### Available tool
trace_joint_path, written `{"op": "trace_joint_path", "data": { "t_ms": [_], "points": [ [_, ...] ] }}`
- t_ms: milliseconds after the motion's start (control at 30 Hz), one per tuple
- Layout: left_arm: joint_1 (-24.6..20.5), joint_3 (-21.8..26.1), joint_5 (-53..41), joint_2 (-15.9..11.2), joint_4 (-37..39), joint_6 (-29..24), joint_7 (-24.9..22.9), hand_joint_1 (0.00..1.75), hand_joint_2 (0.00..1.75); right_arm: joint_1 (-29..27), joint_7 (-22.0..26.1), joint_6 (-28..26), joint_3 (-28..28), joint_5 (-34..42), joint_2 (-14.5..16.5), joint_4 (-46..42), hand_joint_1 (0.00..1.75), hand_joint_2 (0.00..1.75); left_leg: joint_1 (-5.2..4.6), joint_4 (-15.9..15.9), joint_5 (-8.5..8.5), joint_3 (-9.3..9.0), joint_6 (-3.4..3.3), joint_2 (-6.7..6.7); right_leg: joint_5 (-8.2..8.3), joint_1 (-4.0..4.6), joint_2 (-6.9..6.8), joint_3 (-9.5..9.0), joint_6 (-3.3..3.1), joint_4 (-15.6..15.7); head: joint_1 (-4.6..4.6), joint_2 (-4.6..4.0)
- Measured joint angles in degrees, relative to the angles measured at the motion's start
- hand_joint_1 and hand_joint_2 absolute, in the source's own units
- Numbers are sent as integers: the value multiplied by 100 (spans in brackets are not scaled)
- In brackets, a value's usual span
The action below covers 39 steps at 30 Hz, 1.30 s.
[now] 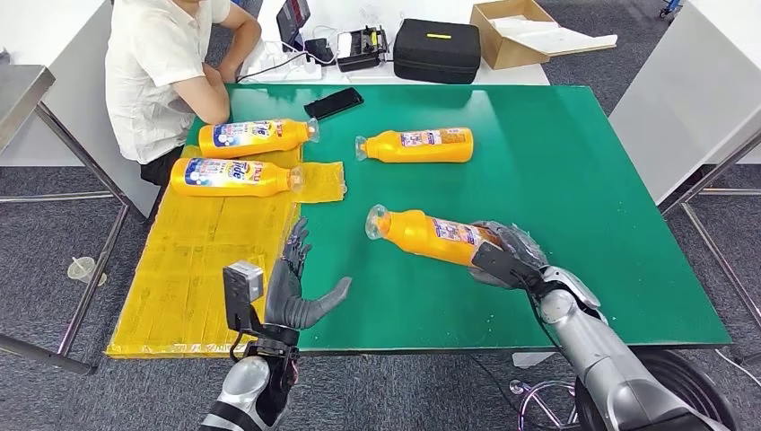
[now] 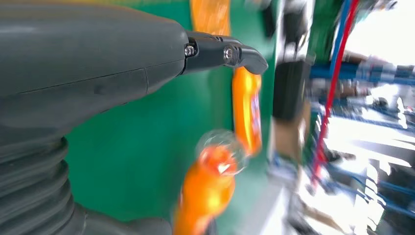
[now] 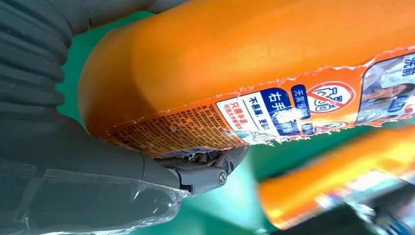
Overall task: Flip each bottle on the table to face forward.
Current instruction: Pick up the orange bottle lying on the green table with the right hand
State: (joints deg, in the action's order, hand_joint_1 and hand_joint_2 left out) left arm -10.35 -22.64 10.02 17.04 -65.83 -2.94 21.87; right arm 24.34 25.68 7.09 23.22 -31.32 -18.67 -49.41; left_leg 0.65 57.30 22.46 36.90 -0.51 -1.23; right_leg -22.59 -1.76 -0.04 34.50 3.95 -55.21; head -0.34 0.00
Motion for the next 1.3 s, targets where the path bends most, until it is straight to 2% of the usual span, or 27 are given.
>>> {"op": "trace_joint_path", "data": {
  "t_ms": [100,367,467,700,933,1100,1300],
  "points": [
    [104,22,413,-5,0,288,21,0,175,-191,39,41,-114,126,86,-395,175,175,-1,0,1,4,0,-1,-1,-1,-1,2,0,0,0,0],
    [208,31,548,-15,-12,386,43,0,175,-404,97,103,-264,239,158,-801,175,175,-2,0,2,8,-2,-2,0,-3,-1,5,1,0,1,0],
    [307,5,759,-49,-88,751,85,0,175,-563,264,290,-344,495,227,-1005,175,175,-1,0,2,8,-2,-1,-1,-1,0,5,0,0,1,0],
    [582,-229,684,-157,-249,1311,96,0,175,-1029,389,326,-435,689,728,-1566,175,175,1,-3,7,8,3,1,-6,1,1,11,-4,0,1,0],
    [512,-422,278,-168,-309,1207,237,0,175,-1194,447,357,-176,590,1365,-1673,175,175,2,-3,6,8,3,2,-5,0,1,11,-5,0,2,0],
    [365,-449,685,-140,-280,1173,14,0,175,-1055,597,380,147,570,1601,-1560,175,175,1,-2,3,8,2,3,-3,-1,2,10,-3,0,3,0],
    [76,-423,787,-68,-165,829,94,0,175,-859,598,441,500,678,1909,-1486,175,175,2,-2,3,7,3,3,-3,0,1,12,-4,0,1,0]
  ]
}}
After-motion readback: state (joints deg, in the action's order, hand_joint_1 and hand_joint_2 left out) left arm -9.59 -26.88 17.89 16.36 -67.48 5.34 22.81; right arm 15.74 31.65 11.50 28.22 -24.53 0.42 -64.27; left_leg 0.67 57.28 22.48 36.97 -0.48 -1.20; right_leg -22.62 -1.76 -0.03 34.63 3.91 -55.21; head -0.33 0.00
